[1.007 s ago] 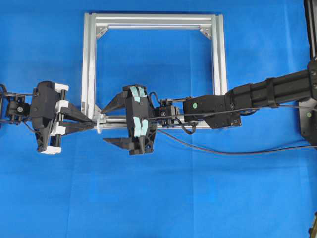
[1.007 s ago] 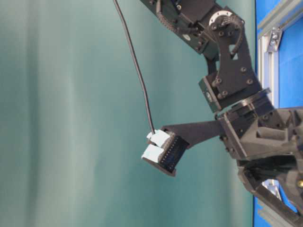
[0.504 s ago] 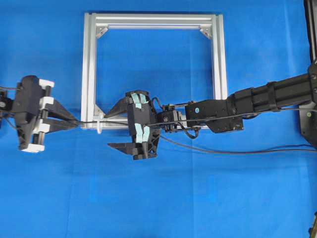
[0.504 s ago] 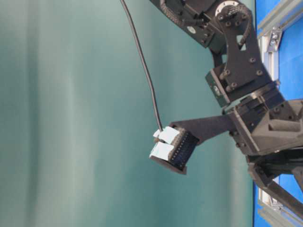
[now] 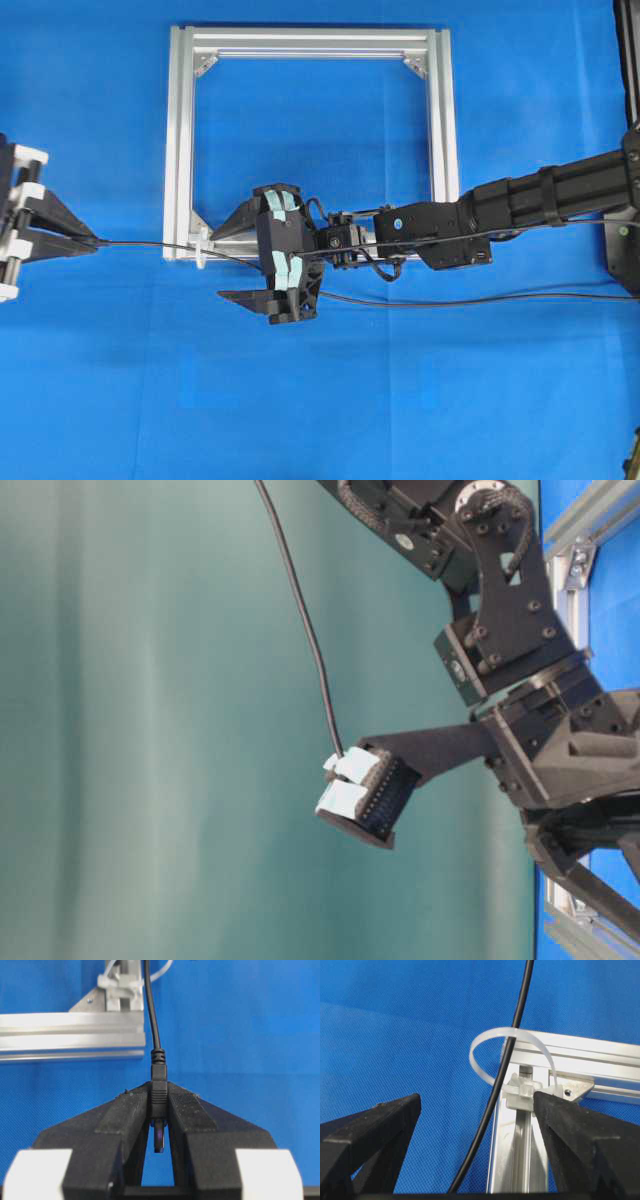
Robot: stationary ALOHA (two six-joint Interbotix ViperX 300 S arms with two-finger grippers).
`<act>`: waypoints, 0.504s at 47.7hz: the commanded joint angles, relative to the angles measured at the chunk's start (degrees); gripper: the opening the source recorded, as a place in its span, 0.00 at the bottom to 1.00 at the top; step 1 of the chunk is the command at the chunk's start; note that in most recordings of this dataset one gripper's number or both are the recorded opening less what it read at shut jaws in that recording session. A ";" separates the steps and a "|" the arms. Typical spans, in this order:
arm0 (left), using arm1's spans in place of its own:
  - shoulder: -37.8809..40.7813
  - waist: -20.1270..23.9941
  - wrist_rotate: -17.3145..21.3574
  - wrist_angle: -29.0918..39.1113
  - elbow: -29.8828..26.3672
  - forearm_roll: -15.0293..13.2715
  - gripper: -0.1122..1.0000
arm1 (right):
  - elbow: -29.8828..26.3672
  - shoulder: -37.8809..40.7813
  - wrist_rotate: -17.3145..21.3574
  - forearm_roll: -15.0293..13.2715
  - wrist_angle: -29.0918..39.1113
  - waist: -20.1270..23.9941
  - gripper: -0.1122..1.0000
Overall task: Insert the wire through the string loop located on the left side.
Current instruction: 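Pull the plug leftward with the left gripper, drawing cable through the loop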
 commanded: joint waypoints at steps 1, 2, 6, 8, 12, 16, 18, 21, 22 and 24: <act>-2.11 -0.09 -0.70 1.58 -0.62 0.00 0.17 | -0.79 -2.55 0.00 0.09 -0.44 0.18 0.95; -2.29 -0.09 -1.05 1.85 -0.62 0.00 0.17 | -0.79 -2.55 0.00 0.09 -0.44 0.18 0.95; -2.55 -0.09 -2.55 2.55 -0.62 0.09 0.16 | -0.88 -2.55 0.00 0.00 -0.44 0.18 0.95; -2.20 -0.09 -3.08 2.55 -0.62 0.00 0.17 | -0.79 -2.55 0.00 0.09 -0.44 0.18 0.95; -1.32 -0.09 -3.69 2.55 -0.53 0.00 0.17 | -0.88 -2.55 0.00 0.09 -0.44 0.18 0.95; -0.79 -0.09 -3.78 2.29 -0.44 0.09 0.16 | -0.88 -2.55 0.00 0.00 -0.44 0.18 0.95; -0.44 -0.09 -3.78 2.20 -0.44 0.00 0.16 | -0.88 -2.55 0.00 0.00 -0.35 0.09 0.95; 0.18 -0.09 -3.96 1.93 -0.35 0.09 0.17 | -0.88 -2.55 0.00 0.00 -0.26 0.18 0.95; 0.35 -0.09 -3.87 1.76 -0.35 0.00 0.16 | -0.88 -2.55 0.00 0.00 -0.26 0.18 0.95; 0.79 -0.09 -3.87 1.41 -0.35 0.00 0.17 | -0.88 -2.55 0.00 0.00 -0.26 0.18 0.95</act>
